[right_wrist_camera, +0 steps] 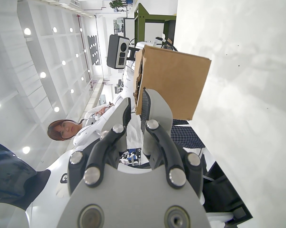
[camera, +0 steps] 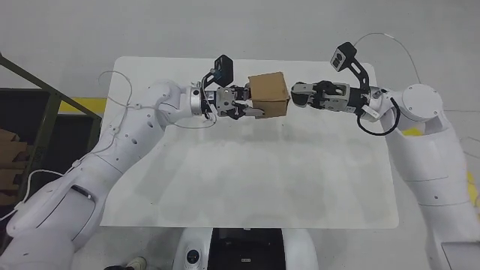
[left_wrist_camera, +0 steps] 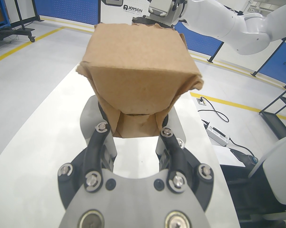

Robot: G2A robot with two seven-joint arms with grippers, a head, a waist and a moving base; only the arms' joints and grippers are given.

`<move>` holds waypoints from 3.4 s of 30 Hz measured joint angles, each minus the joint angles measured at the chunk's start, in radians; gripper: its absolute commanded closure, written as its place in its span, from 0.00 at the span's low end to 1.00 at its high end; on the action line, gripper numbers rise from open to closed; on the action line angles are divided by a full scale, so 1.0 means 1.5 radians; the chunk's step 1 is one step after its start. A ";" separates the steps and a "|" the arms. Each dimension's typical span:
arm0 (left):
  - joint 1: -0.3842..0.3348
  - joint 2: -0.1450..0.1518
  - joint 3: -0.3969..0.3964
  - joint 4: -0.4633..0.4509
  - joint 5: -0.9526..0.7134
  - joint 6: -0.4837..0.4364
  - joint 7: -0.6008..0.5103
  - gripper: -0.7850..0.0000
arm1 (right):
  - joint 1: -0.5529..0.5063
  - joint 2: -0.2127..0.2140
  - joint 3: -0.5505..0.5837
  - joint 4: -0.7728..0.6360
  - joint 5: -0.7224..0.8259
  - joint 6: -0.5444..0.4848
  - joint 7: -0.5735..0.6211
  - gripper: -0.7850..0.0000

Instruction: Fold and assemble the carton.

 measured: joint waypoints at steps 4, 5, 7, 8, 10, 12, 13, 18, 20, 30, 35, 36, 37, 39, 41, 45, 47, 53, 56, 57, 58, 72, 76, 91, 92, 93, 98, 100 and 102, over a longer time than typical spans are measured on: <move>-0.003 -0.003 0.003 0.004 0.001 0.000 0.001 0.64 | 0.006 0.000 -0.007 0.000 -0.004 0.002 0.002 0.96; -0.003 -0.003 0.004 0.004 0.002 0.000 0.001 0.65 | 0.008 0.000 -0.009 -0.001 -0.006 0.003 0.002 0.96; -0.004 -0.005 0.005 0.006 0.003 0.000 0.002 0.65 | 0.011 -0.001 -0.013 -0.003 -0.009 0.004 0.004 0.97; -0.005 -0.005 0.006 0.007 0.003 0.000 0.003 0.65 | 0.013 -0.001 -0.015 -0.004 -0.011 0.005 0.004 0.97; -0.006 -0.007 0.007 0.009 0.004 0.000 0.003 0.65 | 0.017 -0.001 -0.021 -0.006 -0.016 0.007 0.004 0.97; -0.007 -0.008 0.007 0.011 0.005 0.000 0.005 0.65 | 0.021 -0.002 -0.028 -0.005 -0.022 0.011 0.004 0.96; -0.007 -0.008 0.008 0.012 0.005 0.000 0.005 0.65 | 0.023 -0.002 -0.031 -0.003 -0.023 0.012 0.004 0.96; -0.008 -0.011 0.009 0.023 0.003 0.000 0.007 0.65 | 0.030 -0.003 -0.030 0.009 -0.014 0.007 -0.003 0.96; -0.008 -0.012 0.010 0.035 0.002 0.000 0.006 0.65 | 0.028 -0.001 -0.018 0.013 -0.009 0.002 -0.010 0.96; -0.014 -0.031 0.029 0.148 0.059 0.044 -0.030 0.65 | -0.022 0.009 0.031 -0.016 -0.004 -0.037 -0.033 0.95; -0.021 -0.049 0.047 0.191 0.087 0.061 -0.026 0.62 | -0.034 0.009 0.021 -0.016 -0.011 -0.040 -0.033 0.92; -0.023 -0.054 0.052 0.202 0.091 0.062 -0.023 0.61 | -0.035 0.009 0.018 -0.015 -0.011 -0.040 -0.033 0.91; -0.024 -0.057 0.055 0.210 0.094 0.062 -0.021 0.57 | -0.036 0.009 0.017 -0.014 -0.011 -0.040 -0.033 0.91; -0.028 -0.065 0.062 0.227 0.106 0.062 -0.017 0.36 | -0.037 0.009 0.014 -0.013 -0.010 -0.040 -0.033 0.90; -0.032 -0.070 0.068 0.242 0.122 0.064 -0.016 0.11 | -0.039 0.009 0.012 -0.012 -0.009 -0.040 -0.035 0.90; -0.038 -0.082 0.077 0.279 0.137 0.061 -0.014 0.00 | -0.040 0.008 0.005 -0.010 -0.008 -0.037 -0.036 0.90; -0.040 -0.086 0.078 0.292 0.139 0.055 -0.009 0.00 | -0.039 0.007 0.002 -0.009 -0.007 -0.036 -0.036 0.90; -0.044 -0.094 0.069 0.336 0.115 0.011 0.003 0.00 | -0.032 0.006 -0.006 0.000 -0.004 -0.036 -0.038 0.91; -0.039 -0.091 0.062 0.338 0.094 -0.001 0.010 0.00 | -0.026 0.004 -0.010 0.008 -0.002 -0.039 -0.039 0.92; -0.034 -0.088 0.060 0.329 0.083 -0.001 0.015 0.00 | -0.024 0.004 -0.011 0.012 0.000 -0.042 -0.039 0.93; -0.030 -0.084 0.057 0.320 0.071 0.000 0.021 0.00 | -0.022 0.003 -0.012 0.016 0.002 -0.045 -0.040 0.93; -0.002 0.005 -0.049 0.250 -0.263 0.001 -0.037 0.00 | -0.010 -0.007 -0.009 0.094 -0.064 -0.216 -0.183 0.89; -0.010 0.014 -0.084 0.265 -0.250 0.036 -0.036 0.00 | -0.016 -0.008 -0.004 0.125 -0.115 -0.259 -0.252 0.77; 0.058 0.065 -0.245 0.203 -0.256 0.175 -0.024 0.00 | -0.066 -0.009 0.048 0.201 -0.391 -0.379 -0.633 0.00; 0.063 0.067 -0.251 0.196 -0.258 0.184 -0.031 0.00 | -0.067 -0.009 0.049 0.205 -0.413 -0.378 -0.655 0.00; 0.070 0.070 -0.259 0.186 -0.258 0.195 -0.039 0.00 | -0.069 -0.009 0.050 0.209 -0.447 -0.376 -0.686 0.00; 0.106 0.081 -0.299 0.142 -0.259 0.226 -0.048 0.00 | -0.078 -0.007 0.056 0.202 -0.589 -0.346 -0.783 0.00; 0.124 0.087 -0.321 0.121 -0.257 0.236 -0.045 0.00 | -0.083 -0.007 0.054 0.186 -0.642 -0.318 -0.806 0.00; 0.143 0.093 -0.342 0.098 -0.249 0.250 -0.040 0.00 | -0.091 -0.009 0.052 0.170 -0.675 -0.294 -0.825 0.00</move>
